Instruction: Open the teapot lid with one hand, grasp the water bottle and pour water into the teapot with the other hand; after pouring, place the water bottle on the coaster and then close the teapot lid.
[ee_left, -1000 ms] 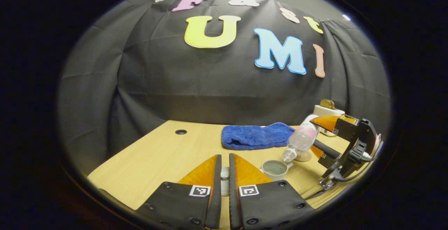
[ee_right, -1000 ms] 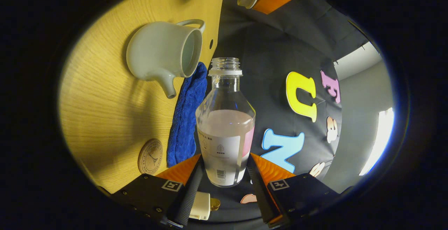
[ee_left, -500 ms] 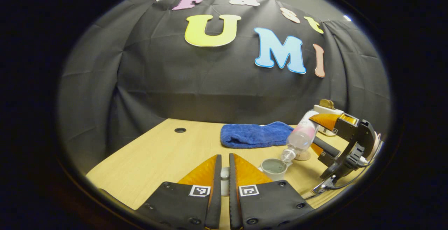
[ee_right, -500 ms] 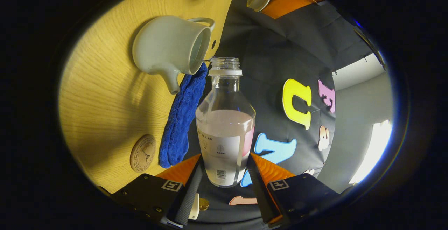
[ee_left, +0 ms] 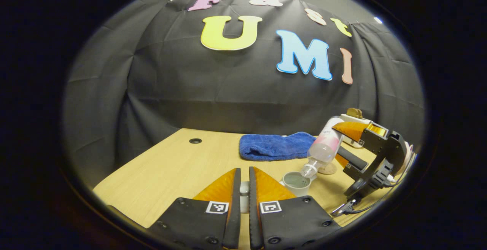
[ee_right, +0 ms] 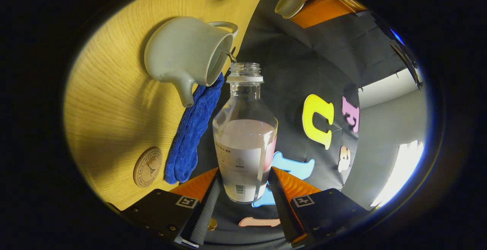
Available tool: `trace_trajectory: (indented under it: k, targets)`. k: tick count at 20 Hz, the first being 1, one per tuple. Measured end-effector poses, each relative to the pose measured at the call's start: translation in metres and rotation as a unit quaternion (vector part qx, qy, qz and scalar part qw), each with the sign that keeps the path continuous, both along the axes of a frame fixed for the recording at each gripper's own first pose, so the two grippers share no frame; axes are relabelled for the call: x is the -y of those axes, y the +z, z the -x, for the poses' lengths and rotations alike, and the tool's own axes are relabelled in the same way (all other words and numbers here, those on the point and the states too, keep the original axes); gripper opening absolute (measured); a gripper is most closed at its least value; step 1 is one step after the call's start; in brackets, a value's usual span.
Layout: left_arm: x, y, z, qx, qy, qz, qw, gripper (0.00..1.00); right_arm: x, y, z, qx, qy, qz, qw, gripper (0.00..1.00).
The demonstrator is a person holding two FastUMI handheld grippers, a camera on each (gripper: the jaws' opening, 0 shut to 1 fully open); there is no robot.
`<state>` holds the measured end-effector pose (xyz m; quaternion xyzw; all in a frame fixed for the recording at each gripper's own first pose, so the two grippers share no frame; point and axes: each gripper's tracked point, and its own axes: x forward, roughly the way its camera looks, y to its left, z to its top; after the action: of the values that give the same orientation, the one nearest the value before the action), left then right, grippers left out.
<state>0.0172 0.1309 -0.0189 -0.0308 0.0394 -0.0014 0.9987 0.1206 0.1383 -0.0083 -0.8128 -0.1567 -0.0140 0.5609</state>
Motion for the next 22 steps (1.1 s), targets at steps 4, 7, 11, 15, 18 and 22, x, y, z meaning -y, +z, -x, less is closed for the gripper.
trace_trajectory:
  k: [4, 7, 11, 15, 18, 22]
  targets:
    - [0.001, 0.001, -0.001, 0.000, -0.001, 0.000, 1.000, 0.17, -0.001, 0.003, -0.002, 0.003, 0.002, 0.010, 1.000, 0.75]
    - [0.000, 0.000, 0.000, -0.001, -0.001, -0.001, 1.000, 0.16, -0.002, 0.006, -0.004, 0.006, 0.005, 0.020, 1.000, 0.75]
    - [0.001, -0.001, -0.001, -0.002, -0.002, 0.000, 1.000, 0.17, -0.004, 0.011, -0.005, 0.011, 0.010, 0.027, 1.000, 0.75]
    - [0.001, -0.001, 0.000, -0.003, -0.003, 0.000, 1.000, 0.17, -0.006, 0.014, -0.005, 0.015, 0.017, 0.039, 0.999, 0.75]
    - [0.000, -0.001, 0.002, -0.003, -0.003, -0.001, 1.000, 0.17, -0.006, 0.018, -0.007, 0.018, 0.018, 0.046, 0.999, 0.75]
    - [0.000, 0.000, 0.001, -0.003, -0.003, -0.001, 1.000, 0.17, -0.008, 0.026, -0.008, 0.026, 0.024, 0.061, 0.997, 0.75]
